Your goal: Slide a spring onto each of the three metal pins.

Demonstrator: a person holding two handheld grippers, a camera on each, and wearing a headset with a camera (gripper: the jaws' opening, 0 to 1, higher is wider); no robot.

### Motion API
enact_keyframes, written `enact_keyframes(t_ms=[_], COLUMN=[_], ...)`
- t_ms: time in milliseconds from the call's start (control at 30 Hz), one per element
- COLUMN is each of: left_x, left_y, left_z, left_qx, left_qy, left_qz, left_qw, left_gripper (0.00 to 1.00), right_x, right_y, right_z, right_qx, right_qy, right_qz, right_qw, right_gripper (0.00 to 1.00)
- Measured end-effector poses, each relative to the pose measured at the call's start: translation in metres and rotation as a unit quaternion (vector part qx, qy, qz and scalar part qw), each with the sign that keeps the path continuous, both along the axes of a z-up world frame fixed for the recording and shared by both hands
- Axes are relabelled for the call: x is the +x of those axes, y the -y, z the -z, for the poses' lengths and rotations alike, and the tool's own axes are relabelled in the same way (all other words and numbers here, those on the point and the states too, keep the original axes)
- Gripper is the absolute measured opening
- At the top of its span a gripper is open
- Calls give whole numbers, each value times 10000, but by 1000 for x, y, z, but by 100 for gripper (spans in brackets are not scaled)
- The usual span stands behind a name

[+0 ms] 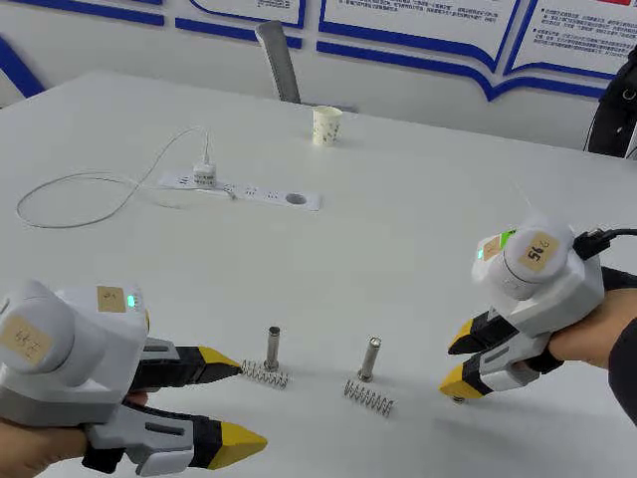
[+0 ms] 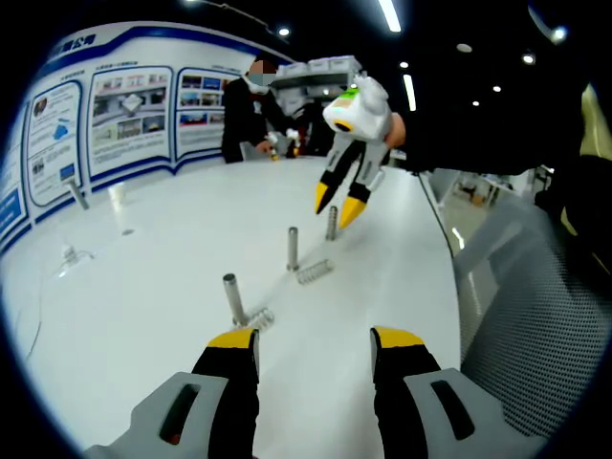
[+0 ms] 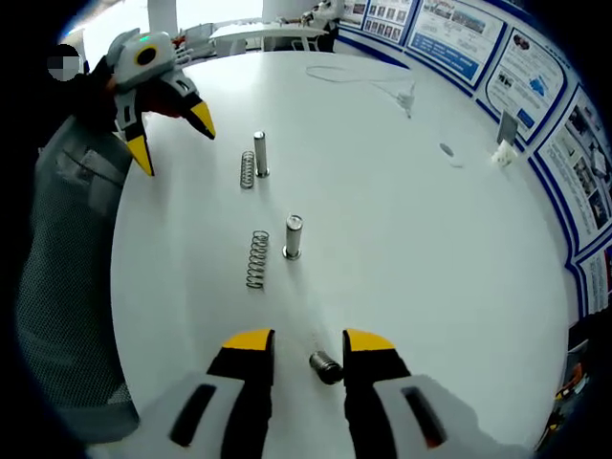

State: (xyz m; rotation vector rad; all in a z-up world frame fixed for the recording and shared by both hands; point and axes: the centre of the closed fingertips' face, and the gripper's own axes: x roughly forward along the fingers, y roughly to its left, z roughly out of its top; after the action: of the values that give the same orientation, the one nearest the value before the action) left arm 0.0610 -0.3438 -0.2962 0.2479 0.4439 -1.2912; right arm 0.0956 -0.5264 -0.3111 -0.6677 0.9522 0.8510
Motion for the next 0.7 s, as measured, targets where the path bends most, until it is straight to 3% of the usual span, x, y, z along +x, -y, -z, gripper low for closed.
enact_keyframes(t_ms=[700], left_x=[-1], left_y=[0], left_z=[1], left_qx=[19], left_qy=[4], left_qz=[30], left_qw=[10000], left_gripper=[47], right_x=[-9], right_y=[-33], right_z=[7], right_qx=[89], right_qy=[-90], right_qz=[-273], right_qw=[9995], right_gripper=[28])
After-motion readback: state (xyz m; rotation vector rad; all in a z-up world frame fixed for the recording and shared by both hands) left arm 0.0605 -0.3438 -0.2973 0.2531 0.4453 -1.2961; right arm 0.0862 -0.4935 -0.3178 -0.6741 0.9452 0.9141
